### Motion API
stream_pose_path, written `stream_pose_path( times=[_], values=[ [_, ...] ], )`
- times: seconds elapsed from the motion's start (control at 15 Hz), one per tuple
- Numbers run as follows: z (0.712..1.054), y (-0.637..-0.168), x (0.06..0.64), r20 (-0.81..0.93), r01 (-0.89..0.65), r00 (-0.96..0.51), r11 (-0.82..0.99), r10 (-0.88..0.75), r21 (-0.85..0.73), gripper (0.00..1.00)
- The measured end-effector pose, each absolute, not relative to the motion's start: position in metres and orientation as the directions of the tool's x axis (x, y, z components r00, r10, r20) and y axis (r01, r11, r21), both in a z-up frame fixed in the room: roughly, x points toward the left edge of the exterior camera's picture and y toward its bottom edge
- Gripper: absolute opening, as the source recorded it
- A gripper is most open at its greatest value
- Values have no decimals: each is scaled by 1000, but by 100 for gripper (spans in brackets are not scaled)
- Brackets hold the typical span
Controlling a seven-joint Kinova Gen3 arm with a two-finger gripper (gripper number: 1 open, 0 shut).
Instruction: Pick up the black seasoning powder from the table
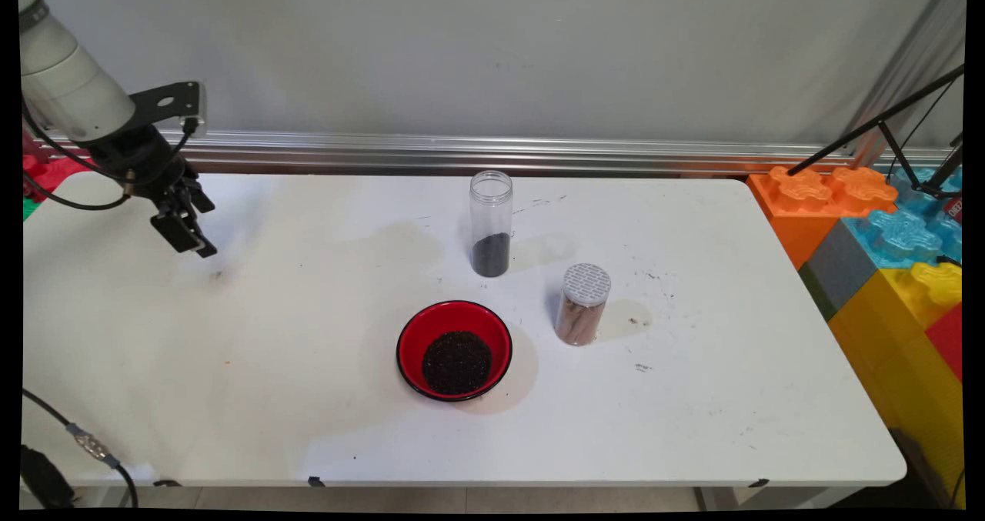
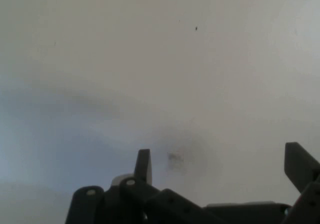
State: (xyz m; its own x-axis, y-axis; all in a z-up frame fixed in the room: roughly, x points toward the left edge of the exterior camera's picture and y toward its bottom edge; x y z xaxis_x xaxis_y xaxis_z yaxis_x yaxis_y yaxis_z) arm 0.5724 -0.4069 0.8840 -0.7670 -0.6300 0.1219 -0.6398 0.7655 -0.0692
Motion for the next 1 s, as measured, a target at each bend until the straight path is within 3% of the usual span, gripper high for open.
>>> stream_pose_path(
  times=[1.0],
  values=[
    [896, -440, 514, 152, -631, -771, 774, -618, -54, 100]
  ],
)
